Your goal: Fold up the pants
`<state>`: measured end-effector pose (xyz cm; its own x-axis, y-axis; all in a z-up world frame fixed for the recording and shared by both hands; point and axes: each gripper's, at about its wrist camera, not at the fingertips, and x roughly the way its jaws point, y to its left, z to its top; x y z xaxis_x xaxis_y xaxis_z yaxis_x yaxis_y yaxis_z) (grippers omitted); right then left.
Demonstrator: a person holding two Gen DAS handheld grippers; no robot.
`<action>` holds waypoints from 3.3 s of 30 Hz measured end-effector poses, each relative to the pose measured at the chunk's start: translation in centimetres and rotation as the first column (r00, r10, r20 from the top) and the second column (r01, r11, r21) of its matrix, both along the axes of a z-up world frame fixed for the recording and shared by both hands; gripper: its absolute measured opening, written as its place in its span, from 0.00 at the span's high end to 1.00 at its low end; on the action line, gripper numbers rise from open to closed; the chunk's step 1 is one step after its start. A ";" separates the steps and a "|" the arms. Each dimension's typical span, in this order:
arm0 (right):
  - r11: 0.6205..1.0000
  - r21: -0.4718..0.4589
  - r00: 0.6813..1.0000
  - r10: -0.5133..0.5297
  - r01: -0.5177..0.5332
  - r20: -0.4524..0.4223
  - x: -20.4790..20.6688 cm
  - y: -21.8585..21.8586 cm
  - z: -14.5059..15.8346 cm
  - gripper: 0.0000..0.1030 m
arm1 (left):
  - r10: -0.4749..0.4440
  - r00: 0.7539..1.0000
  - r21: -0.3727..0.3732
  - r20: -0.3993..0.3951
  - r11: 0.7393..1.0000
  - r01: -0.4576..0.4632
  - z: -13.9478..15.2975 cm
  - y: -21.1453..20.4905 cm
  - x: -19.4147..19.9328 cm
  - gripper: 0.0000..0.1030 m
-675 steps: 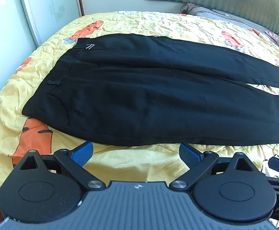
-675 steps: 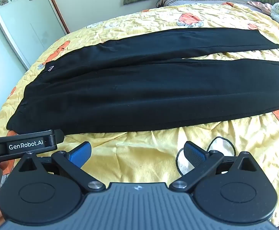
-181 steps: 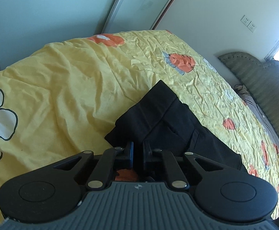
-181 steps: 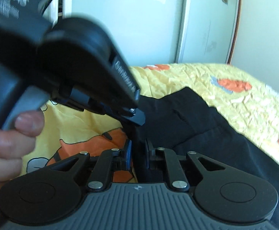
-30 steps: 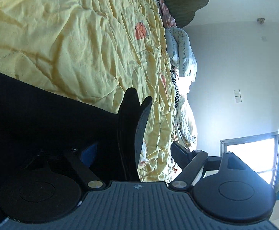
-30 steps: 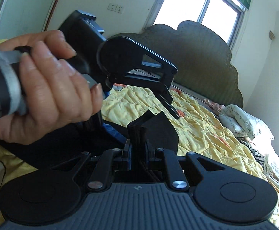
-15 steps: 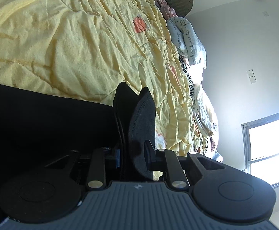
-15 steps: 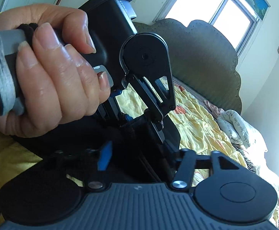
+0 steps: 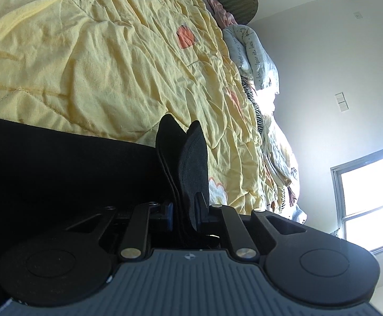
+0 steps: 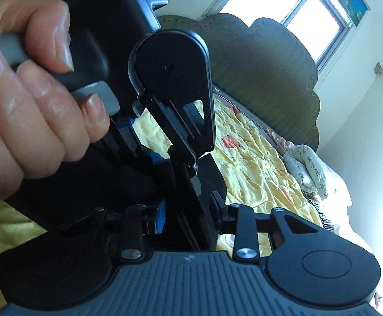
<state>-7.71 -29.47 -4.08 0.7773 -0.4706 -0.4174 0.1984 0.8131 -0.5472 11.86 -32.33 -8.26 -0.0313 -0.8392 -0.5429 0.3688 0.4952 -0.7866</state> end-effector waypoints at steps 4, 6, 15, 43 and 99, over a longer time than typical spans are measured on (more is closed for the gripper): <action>1.000 0.002 1.000 -0.020 0.020 -0.010 0.0 -0.4 0.1 0.48 | -0.009 0.999 -0.003 0.039 1.000 0.009 0.3 0.3 -0.6 0.94; 0.999 0.032 1.000 -0.009 0.009 -0.007 0.2 -0.7 0.2 0.46 | -0.008 0.998 -0.002 0.057 1.000 0.009 0.5 0.4 -1.0 0.95; 0.997 0.075 1.000 0.027 -0.026 -0.006 0.5 -0.7 -0.4 0.89 | 0.002 0.998 0.006 0.056 1.000 -0.003 0.4 1.1 -0.7 0.80; 0.963 0.126 0.970 0.235 -0.240 0.057 -0.5 5.6 1.2 0.91 | 0.166 0.953 0.037 0.253 0.983 -0.181 4.1 11.5 -0.1 0.95; 0.762 0.238 0.794 0.604 -0.602 0.073 6.7 11.9 0.5 0.91 | 0.406 0.784 0.136 0.470 0.844 -0.519 3.6 29.0 -0.5 0.95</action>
